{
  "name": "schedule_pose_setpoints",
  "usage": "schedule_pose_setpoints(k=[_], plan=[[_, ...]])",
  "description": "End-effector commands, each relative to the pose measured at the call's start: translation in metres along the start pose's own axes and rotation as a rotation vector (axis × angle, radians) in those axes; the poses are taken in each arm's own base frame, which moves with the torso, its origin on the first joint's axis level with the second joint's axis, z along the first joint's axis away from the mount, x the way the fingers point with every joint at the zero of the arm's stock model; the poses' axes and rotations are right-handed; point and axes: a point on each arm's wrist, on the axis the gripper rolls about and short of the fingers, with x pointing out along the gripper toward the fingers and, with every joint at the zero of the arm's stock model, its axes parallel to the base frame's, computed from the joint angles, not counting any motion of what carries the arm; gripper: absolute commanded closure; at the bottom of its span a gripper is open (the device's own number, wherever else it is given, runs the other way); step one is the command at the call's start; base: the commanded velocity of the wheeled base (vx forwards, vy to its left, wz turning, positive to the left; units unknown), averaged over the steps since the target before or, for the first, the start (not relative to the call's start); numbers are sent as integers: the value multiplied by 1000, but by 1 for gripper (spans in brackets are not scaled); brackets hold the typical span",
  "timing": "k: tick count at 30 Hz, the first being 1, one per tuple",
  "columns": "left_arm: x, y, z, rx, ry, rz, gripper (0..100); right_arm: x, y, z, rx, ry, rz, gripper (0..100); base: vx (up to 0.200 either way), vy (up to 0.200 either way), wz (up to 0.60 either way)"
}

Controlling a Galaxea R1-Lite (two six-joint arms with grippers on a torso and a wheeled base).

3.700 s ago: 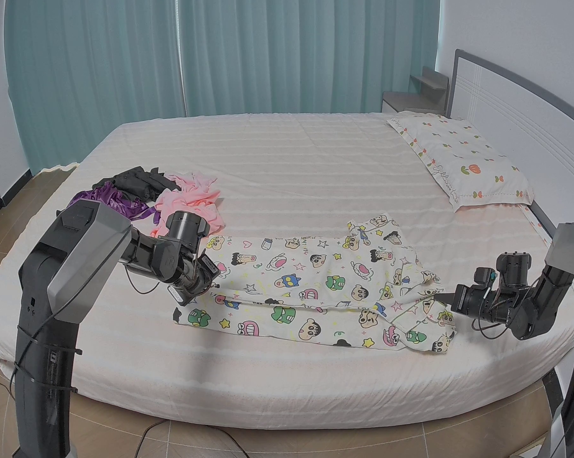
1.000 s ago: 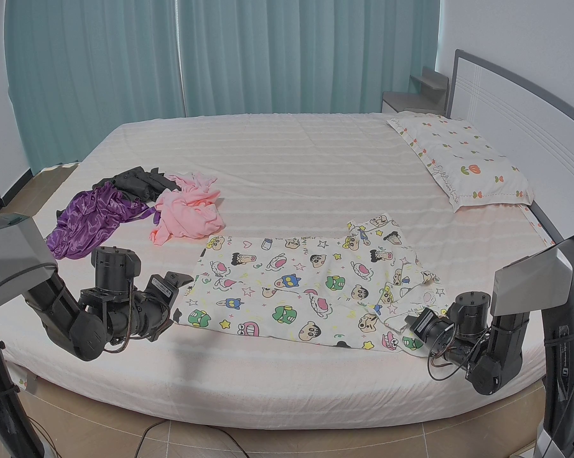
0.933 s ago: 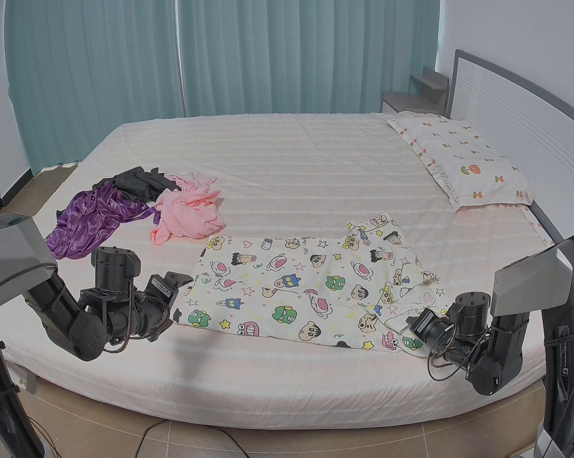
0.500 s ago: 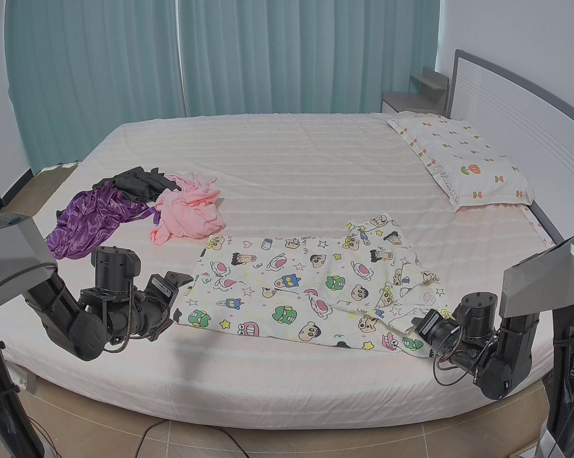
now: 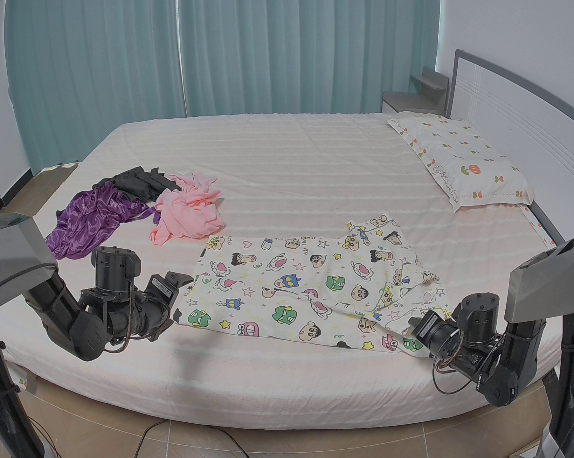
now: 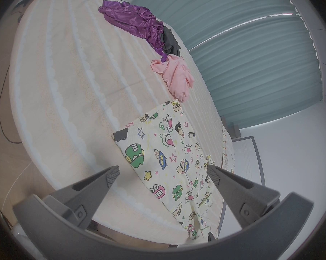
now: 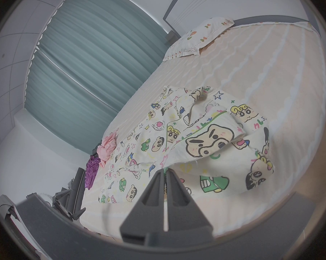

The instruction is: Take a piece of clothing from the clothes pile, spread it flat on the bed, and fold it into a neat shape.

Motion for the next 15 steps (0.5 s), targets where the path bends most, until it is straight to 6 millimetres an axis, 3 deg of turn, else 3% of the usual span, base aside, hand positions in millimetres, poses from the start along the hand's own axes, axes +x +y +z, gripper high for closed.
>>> schedule_pose_setpoints(k=[1, 15], plan=[[1, 1, 0, 0, 1, 2, 0, -1, 4, 0, -1, -8, 20, 100, 0, 0, 0], [1, 1, -1, -1, 2, 5, 0, -8, 11, -20, -38, 3, -5, 100, 0, 0, 0]])
